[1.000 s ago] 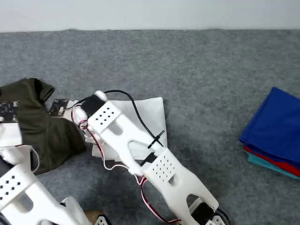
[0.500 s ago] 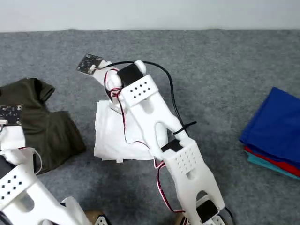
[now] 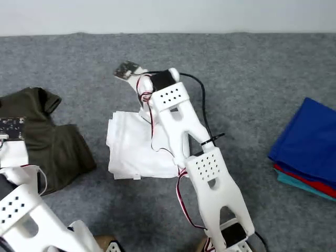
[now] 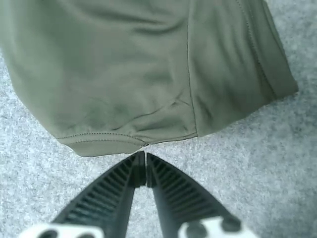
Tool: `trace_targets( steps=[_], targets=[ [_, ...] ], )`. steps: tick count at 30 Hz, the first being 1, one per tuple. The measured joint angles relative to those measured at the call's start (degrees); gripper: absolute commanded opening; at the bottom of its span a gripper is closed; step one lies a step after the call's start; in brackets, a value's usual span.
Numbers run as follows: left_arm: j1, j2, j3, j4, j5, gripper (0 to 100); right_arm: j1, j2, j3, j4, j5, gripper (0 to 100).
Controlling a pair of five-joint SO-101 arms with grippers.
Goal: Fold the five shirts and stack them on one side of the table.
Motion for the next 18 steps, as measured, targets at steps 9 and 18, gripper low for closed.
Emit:
trace_targets(
  steps=[9,18],
  targets=[
    [0.00,0.00,0.00,0.00,0.00,2,-7.38,-19.25,21.63,0.09,-1.32,0.9],
    [0.00,0.00,0.00,0.00,0.00,2,-6.95,-36.04,47.30,0.09,-13.10,0.9]
  ],
)
